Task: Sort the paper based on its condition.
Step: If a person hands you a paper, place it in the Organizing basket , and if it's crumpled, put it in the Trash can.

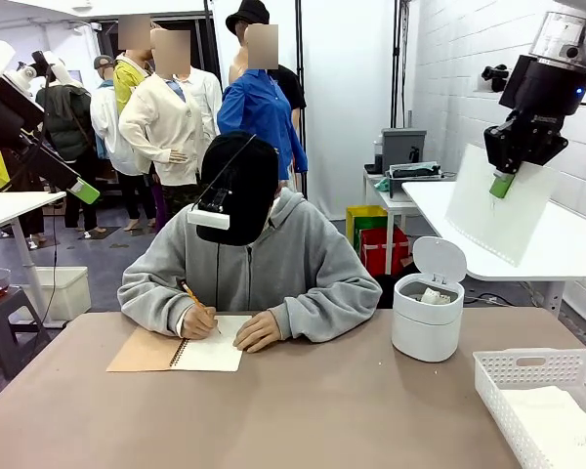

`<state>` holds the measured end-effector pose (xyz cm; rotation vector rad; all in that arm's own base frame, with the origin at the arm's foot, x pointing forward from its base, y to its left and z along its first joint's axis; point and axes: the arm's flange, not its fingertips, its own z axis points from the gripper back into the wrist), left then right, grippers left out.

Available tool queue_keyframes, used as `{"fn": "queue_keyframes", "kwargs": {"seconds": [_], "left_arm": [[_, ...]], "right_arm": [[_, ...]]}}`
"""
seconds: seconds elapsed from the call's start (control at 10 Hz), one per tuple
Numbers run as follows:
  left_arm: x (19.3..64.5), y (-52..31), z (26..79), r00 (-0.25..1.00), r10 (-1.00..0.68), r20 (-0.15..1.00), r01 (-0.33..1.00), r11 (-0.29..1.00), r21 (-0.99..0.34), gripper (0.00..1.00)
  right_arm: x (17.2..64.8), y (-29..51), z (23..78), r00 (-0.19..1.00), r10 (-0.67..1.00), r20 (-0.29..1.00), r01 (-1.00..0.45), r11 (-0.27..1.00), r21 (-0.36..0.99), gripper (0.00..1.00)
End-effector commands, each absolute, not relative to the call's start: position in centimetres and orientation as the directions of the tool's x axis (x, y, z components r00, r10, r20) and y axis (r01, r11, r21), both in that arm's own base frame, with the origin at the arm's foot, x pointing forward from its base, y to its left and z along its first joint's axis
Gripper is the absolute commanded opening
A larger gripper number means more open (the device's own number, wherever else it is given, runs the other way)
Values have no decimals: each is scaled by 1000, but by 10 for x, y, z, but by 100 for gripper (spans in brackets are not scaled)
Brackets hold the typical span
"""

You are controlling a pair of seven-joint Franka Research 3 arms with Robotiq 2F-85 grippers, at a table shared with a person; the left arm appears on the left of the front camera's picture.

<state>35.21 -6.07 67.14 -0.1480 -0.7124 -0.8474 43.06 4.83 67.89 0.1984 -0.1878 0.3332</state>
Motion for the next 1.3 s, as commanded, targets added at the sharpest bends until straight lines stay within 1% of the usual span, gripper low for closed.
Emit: {"fn": "queue_keyframes", "kwargs": {"seconds": [0.0, 0.4, 0.5, 0.6, 0.8, 1.0, 1.1, 1.2], "left_arm": [[353, -60, 671, 445, -630, 636, 726, 670, 156, 100], [353, -60, 671, 445, -630, 636, 726, 670, 156, 100], [353, -60, 671, 445, -630, 636, 726, 670, 156, 100], [353, -60, 671, 445, -630, 636, 726, 670, 156, 100], [353, -60, 671, 445, -630, 636, 726, 670, 156, 100], [353, -60, 671, 445, -630, 636, 726, 670, 156, 100], [353, -60, 671, 445, -630, 636, 726, 670, 156, 100], [353, -60, 671, 445, -630, 636, 726, 670, 156, 100]], "right_arm": [[431, 58, 683, 913, 332, 236, -369, 919, 138, 0], [429, 58, 683, 919, 323, 225, -361, 920, 153, 0], [425, 54, 675, 935, 315, 163, -340, 928, 155, 0], [422, 45, 670, 937, 313, 154, -335, 930, 148, 0], [388, 32, 649, 944, 288, 162, -312, 937, 159, 0], [366, 18, 627, 951, 286, 119, -299, 947, 116, 0], [358, 14, 614, 957, 271, 104, -282, 953, 112, 0], [359, 4, 601, 962, 258, 86, -267, 957, 112, 0]]}}
